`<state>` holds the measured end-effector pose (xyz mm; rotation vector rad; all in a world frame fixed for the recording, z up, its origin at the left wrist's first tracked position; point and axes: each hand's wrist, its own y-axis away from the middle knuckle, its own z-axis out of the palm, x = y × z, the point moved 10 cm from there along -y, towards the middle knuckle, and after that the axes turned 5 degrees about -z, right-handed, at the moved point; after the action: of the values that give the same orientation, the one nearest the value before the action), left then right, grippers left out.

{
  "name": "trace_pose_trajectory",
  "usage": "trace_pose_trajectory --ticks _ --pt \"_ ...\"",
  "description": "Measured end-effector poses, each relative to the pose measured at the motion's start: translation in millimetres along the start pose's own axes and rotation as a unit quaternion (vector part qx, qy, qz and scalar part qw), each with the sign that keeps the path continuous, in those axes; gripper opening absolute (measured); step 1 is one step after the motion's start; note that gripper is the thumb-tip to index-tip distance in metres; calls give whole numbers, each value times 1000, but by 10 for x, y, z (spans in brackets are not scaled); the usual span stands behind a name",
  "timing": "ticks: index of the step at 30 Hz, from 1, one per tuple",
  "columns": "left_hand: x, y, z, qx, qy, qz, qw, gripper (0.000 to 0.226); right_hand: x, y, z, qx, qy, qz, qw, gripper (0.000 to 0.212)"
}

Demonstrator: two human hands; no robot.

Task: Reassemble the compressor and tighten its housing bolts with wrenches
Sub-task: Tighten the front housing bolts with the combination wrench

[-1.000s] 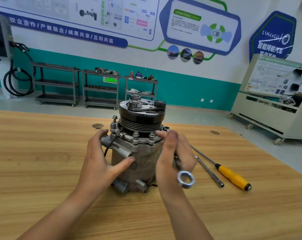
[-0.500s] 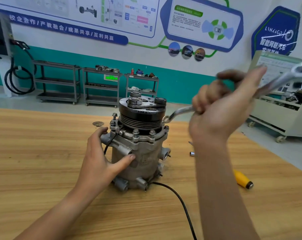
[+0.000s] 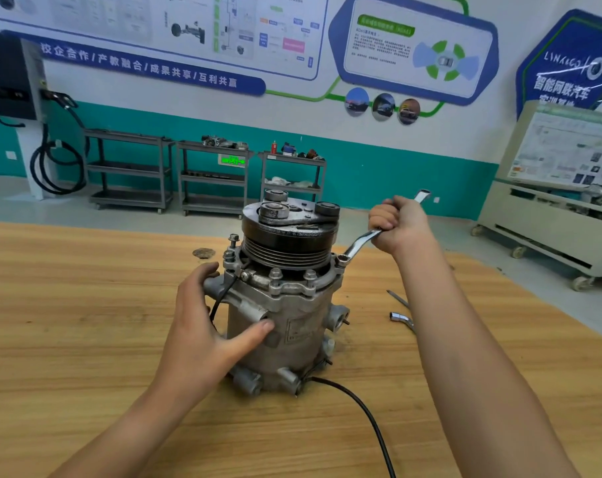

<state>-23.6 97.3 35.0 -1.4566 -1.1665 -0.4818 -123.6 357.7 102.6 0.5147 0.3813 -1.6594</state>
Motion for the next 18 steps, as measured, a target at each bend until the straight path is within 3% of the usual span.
trace_pose_trajectory --ticks 4,10,14,18 --pt "4 2 4 -5 13 -1 1000 94 175 -117 39 -33 5 67 997 64" --pt "4 1 9 -6 21 -3 1000 93 364 -195 298 -72 114 117 984 42" --pt "7 3 0 -5 25 -6 1000 94 616 -226 465 -119 165 143 968 41" --pt "-6 -1 11 -6 25 -4 1000 94 665 -305 514 -132 143 159 968 48"
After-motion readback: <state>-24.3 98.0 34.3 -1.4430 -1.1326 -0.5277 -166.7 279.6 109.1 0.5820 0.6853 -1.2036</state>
